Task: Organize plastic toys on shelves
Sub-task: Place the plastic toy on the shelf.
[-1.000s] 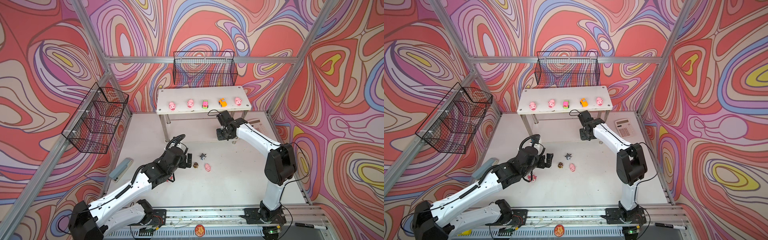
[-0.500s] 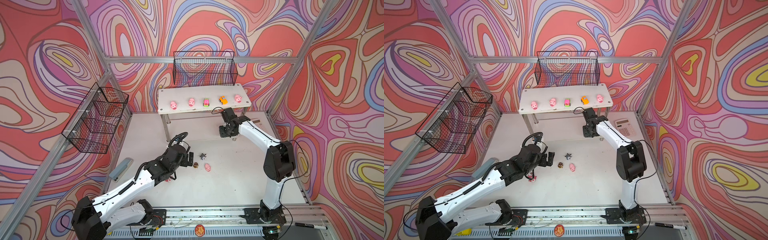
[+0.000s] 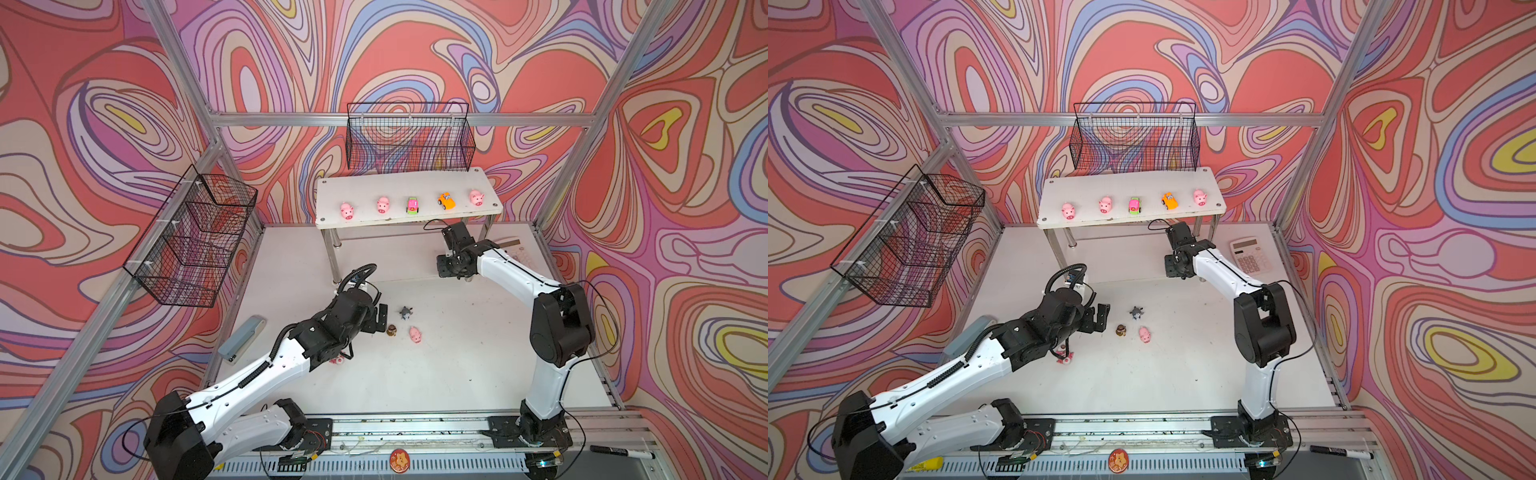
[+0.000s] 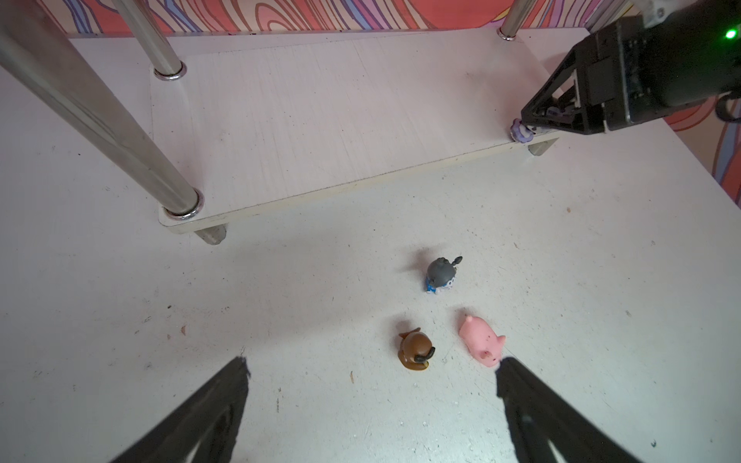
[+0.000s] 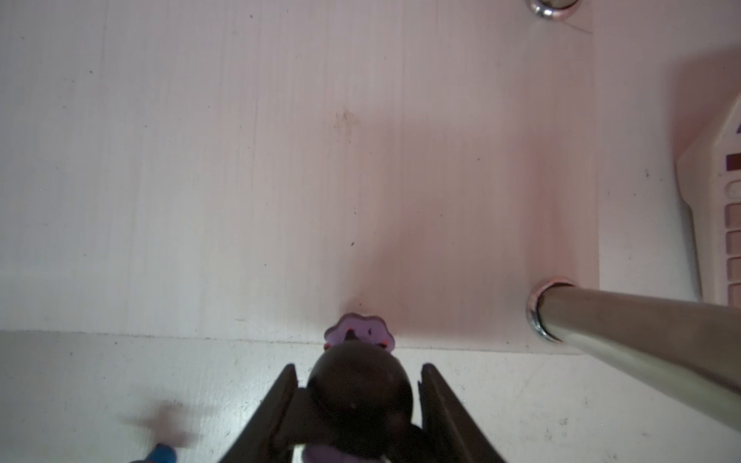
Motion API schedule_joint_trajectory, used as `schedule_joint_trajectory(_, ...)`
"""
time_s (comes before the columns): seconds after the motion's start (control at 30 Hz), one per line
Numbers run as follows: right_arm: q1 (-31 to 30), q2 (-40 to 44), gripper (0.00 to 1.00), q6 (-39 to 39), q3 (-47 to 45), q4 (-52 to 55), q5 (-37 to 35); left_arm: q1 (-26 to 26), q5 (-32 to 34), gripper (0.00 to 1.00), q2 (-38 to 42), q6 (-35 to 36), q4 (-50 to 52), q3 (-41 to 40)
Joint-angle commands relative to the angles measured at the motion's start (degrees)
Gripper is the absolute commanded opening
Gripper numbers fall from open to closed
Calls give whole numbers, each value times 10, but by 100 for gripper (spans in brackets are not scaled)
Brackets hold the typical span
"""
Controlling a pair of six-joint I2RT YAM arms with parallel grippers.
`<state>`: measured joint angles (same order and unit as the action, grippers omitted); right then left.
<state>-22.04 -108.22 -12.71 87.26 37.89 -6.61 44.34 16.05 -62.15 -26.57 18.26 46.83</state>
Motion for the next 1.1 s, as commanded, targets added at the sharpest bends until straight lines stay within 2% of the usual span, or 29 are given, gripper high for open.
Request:
schedule_joint_trajectory(0.0, 3, 30, 42, -3, -21, -43, -11, 4, -4, 100, 3, 2, 9, 16)
schedule_joint_trajectory(0.4, 3, 23, 42, 12, -12, -52, -45, 4, -8, 100, 3, 2, 7, 20)
schedule_joint_trajectory(0.83, 4, -19, 43, 22, 61, 16, -36, 4, -2, 100, 15, 4, 12, 19)
schedule_joint_trajectory(1.07, 8, -26, 43, 16, 62, 21, -30, 4, -3, 100, 18, 1, 13, 15)
